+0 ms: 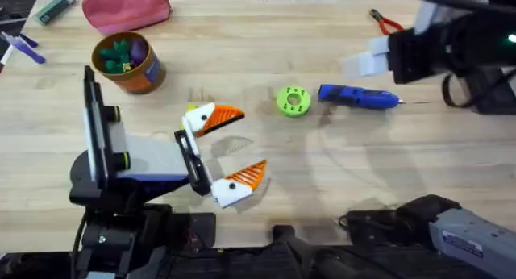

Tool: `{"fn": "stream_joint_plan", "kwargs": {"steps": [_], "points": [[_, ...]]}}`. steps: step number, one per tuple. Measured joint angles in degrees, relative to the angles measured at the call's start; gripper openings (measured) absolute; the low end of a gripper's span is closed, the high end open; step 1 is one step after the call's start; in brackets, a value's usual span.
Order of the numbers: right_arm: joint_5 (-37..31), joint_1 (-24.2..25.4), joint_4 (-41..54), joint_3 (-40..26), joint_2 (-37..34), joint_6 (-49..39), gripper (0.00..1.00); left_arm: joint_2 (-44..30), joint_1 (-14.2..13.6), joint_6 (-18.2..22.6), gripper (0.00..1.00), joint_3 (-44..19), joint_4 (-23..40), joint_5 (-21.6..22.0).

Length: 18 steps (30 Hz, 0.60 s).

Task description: Pick up the gripper from the table and insert it into the empty holder that is missing its gripper. Then pick up a screw, insert it into the mounting hole, and use the screwdriver to tighten it. Finally, clean up the table by picking up the vegetable and placing it into the bucket.

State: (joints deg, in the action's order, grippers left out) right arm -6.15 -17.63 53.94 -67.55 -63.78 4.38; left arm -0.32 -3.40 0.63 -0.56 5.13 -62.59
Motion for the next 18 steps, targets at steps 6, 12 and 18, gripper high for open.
{"fn": "stream_joint_plan", "kwargs": {"steps": [6,12,18], "points": [[0.0,-0.1,3.5,0.0,4.8,6.5,0.991,0.0,1.3,-8.7,0.985,0.0,-3.7,7.3],[0.0,-0.1,5.1,0.0,11.9,10.7,0.991,-0.3,4.7,-6.2,0.985,-10.2,13.4,15.8],[0.0,-0.1,6.1,2.3,18.5,13.4,0.99,-8.3,5.9,2.6,0.985,-29.3,34.8,26.8]]}}
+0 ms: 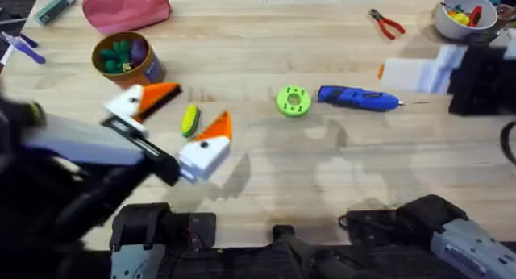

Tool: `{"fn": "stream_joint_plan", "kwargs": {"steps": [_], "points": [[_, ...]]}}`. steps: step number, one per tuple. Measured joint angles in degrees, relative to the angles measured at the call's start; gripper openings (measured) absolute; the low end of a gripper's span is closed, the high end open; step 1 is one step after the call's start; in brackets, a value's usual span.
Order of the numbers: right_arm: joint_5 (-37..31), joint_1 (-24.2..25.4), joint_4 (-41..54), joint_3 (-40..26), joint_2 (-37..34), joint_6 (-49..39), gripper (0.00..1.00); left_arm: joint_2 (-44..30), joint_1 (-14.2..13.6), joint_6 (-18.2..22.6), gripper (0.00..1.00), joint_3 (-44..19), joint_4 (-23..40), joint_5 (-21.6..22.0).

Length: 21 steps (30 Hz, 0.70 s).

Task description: Pick up the gripper from the table and insert it into the empty holder that is missing its gripper. Then pick up a screw, insert it into the mounting hole, and use the screwdriver to tighten it. Finally, clean up the table by picking up the vegetable and placing it into the bucket.

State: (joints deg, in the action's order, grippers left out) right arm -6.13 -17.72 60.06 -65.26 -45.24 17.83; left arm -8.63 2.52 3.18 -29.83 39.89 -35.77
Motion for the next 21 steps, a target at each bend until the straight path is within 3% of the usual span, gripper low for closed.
{"fn": "stream_joint_plan", "kwargs": {"steps": [5,11,16,21], "points": [[0.0,0.0,0.5,7.9,3.1,0.6,0.992,-12.2,0.0,3.6,0.985,-13.4,11.7,8.8],[0.0,0.0,0.3,12.6,2.6,0.7,0.993,-27.0,0.0,4.8,0.985,-23.5,24.6,16.1],[0.0,0.0,-1.1,12.7,2.5,1.0,0.992,-37.4,0.0,5.0,0.985,-28.5,26.9,18.5],[0.0,0.0,-1.3,12.7,2.5,1.1,0.992,-43.4,0.0,4.3,0.985,-29.7,27.1,19.1]]}}
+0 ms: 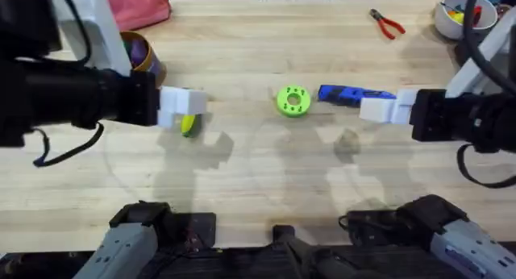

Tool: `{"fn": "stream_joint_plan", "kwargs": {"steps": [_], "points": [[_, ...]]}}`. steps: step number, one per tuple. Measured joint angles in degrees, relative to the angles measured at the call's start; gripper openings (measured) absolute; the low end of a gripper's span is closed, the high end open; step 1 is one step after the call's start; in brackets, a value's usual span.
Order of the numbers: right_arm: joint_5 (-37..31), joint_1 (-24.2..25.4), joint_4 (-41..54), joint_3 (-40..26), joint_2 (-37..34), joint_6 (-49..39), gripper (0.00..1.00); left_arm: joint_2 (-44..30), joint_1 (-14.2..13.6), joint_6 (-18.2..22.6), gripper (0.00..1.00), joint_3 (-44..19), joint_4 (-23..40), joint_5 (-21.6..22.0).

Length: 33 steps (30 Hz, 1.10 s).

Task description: Pick up the gripper from the table and insert it into the empty holder that is missing its gripper. Then pick up a screw, insert it into the mounting hole, and use the screwdriver to tighten it. Finally, clean up the table by picking up the vegetable and placing it into the bucket.

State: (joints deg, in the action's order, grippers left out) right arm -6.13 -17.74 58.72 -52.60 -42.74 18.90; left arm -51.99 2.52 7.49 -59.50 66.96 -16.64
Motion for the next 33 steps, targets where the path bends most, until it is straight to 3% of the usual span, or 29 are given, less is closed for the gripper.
{"fn": "stream_joint_plan", "kwargs": {"steps": [6,11,21,28,33], "points": [[0.0,0.0,0.0,0.0,0.0,0.0,0.991,-7.8,0.0,-2.8,0.985,-0.8,4.4,5.5],[0.0,0.0,0.0,0.0,0.0,0.0,0.992,-17.8,0.0,-6.0,0.985,-0.8,3.6,9.0],[0.0,0.0,0.0,0.0,0.0,0.0,0.992,-33.1,-0.4,-7.6,0.985,-0.8,-1.0,10.5],[0.0,0.0,0.0,0.0,0.0,0.0,0.992,-38.9,-3.4,-7.5,0.985,-0.8,-4.4,10.7],[0.0,0.0,0.0,0.0,0.0,0.0,0.994,-42.7,-3.3,-7.5,0.985,-0.8,-7.0,11.6]]}}
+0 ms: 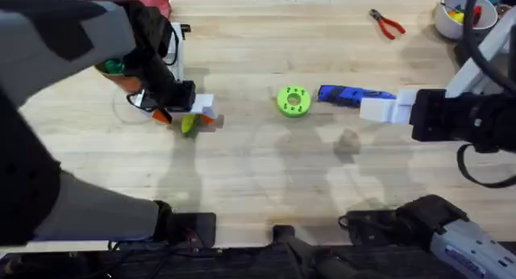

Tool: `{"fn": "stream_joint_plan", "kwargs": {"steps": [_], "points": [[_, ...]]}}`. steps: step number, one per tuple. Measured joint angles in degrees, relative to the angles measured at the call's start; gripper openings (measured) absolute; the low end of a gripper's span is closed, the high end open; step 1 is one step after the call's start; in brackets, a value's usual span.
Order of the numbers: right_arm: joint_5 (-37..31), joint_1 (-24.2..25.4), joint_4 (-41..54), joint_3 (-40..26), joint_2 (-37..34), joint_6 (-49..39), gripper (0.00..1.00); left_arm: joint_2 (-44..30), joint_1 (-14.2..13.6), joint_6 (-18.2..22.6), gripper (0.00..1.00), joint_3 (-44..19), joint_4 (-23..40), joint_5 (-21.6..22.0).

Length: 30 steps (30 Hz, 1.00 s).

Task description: Pick up the gripper from the table and insert it into the empty holder that is missing its gripper. Then pick up a screw, insert it into the mounting hole, and use the screwdriver to tighten it. Finally, clean up the table by picking up the vegetable and placing it into the bucket.

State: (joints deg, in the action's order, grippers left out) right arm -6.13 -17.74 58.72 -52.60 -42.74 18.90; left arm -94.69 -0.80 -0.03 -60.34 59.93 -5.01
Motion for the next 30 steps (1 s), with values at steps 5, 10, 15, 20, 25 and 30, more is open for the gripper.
{"fn": "stream_joint_plan", "kwargs": {"steps": [5,10,15,20,25,30], "points": [[0.0,0.0,0.0,0.0,0.0,0.0,0.992,-2.0,0.0,0.0,0.987,0.0,-1.4,0.3],[0.0,0.0,0.0,0.0,0.0,0.0,0.992,-2.0,0.0,0.0,0.968,-0.1,-0.1,0.3],[0.0,0.0,0.0,0.0,0.0,0.0,0.992,-2.0,0.0,0.0,0.517,-0.1,-0.1,0.4],[0.0,0.0,0.0,0.0,0.0,0.0,0.993,-2.0,0.0,0.2,0.026,-0.4,-0.2,0.3],[0.0,0.0,0.0,0.0,0.0,0.0,0.992,-2.0,0.0,0.2,0.033,-0.4,0.0,0.3],[0.0,0.0,0.0,0.0,0.0,0.0,0.992,-0.9,0.0,-0.5,0.033,-2.5,3.7,0.3]]}}
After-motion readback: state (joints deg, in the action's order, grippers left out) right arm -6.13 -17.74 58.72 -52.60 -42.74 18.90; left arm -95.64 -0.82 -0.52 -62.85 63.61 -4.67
